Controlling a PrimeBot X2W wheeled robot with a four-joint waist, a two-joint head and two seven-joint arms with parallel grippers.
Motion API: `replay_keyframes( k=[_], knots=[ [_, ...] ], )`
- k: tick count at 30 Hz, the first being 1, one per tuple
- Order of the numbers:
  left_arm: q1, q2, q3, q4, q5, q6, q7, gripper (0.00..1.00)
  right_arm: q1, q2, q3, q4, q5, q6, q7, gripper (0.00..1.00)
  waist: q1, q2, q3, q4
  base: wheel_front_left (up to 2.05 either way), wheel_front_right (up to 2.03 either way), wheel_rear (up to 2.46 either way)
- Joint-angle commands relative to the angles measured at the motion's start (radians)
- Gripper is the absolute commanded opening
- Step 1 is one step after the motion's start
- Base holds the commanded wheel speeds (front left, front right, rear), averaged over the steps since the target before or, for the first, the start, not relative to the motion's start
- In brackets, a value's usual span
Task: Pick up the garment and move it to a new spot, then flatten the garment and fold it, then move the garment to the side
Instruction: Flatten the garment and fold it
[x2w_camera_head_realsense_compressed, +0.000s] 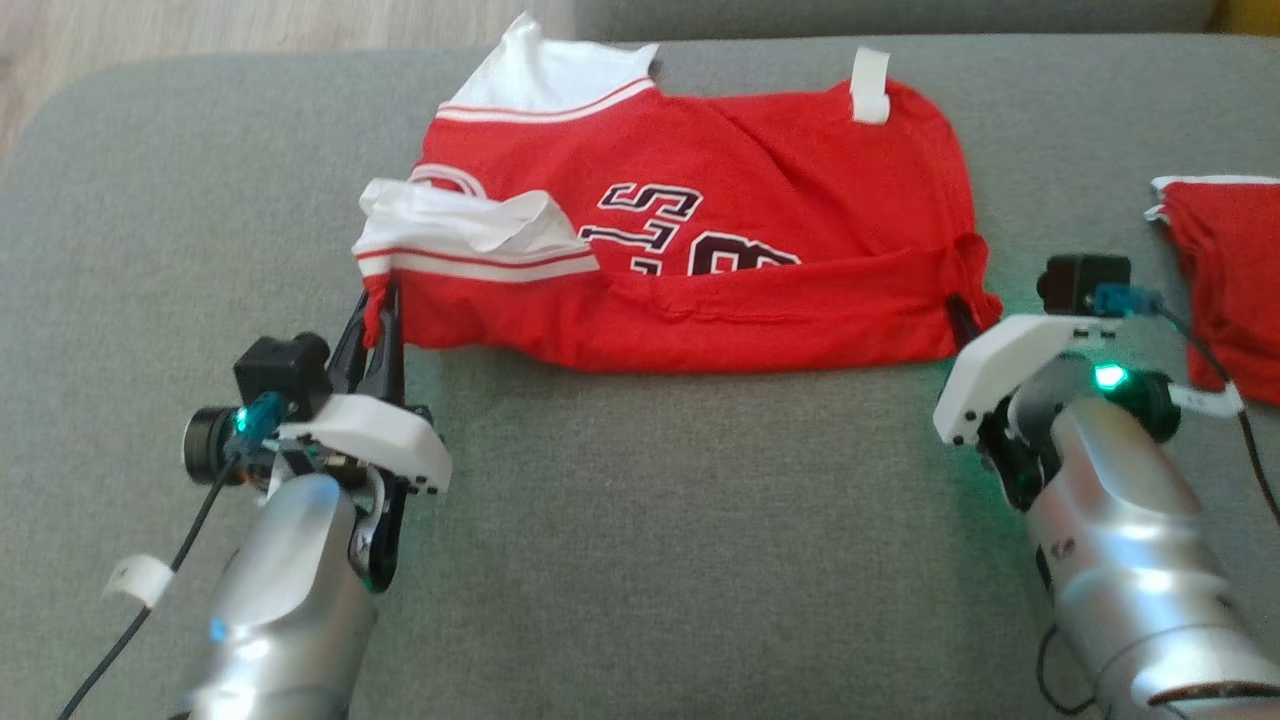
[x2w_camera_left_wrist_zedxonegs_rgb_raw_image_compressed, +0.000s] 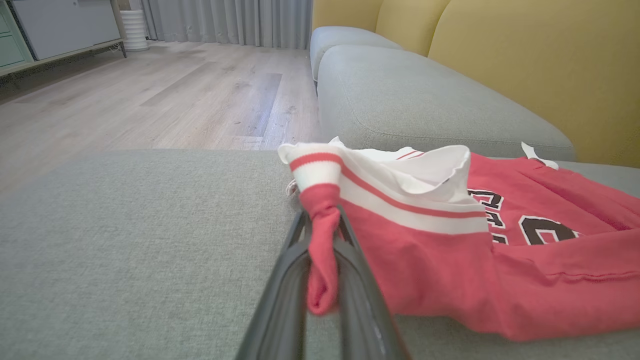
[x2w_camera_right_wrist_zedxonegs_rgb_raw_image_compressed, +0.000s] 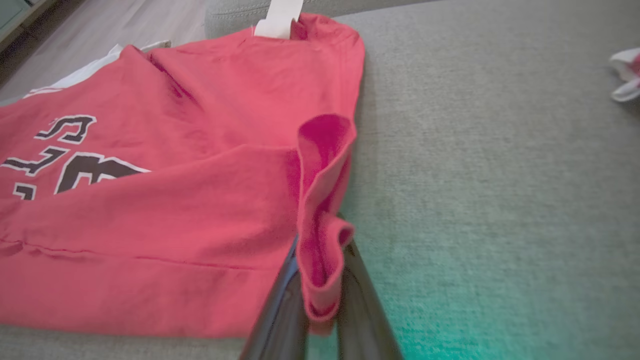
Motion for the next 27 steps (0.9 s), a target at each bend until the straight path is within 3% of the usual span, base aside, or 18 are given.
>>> replay_keyframes(
  k=[1,8,16,27],
  knots=[
    [-0.011,0.035,0.03,-0.02,0.0,0.007,-0.001,0.0,0.01,0.015,0.022,-0.018,0.011,-0.001,-0.019,0.0,-0.0001,0.0,-0.013,-0.008,0.0,0.0,0.0],
    [0.055,0.058,0.034,-0.002,-0.016,0.01,0.011,0.0,0.059,0.015,0.028,-0.01,0.045,-0.001,-0.065,0.0,-0.0001,0.0,-0.09,-0.041,0.0,0.0,0.0],
    [0.193,0.075,0.035,-0.026,-0.058,-0.004,0.07,0.0,0.17,0.015,0.072,-0.06,0.131,-0.001,0.002,0.0,-0.0001,0.0,-0.204,-0.068,0.0,0.0,0.0],
    [0.404,0.108,0.019,-0.234,-0.096,0.014,0.215,0.0,0.379,-0.026,0.07,-0.313,0.209,-0.001,0.19,0.0,-0.0001,0.0,-0.262,-0.077,0.0,0.0,0.0]
  ],
)
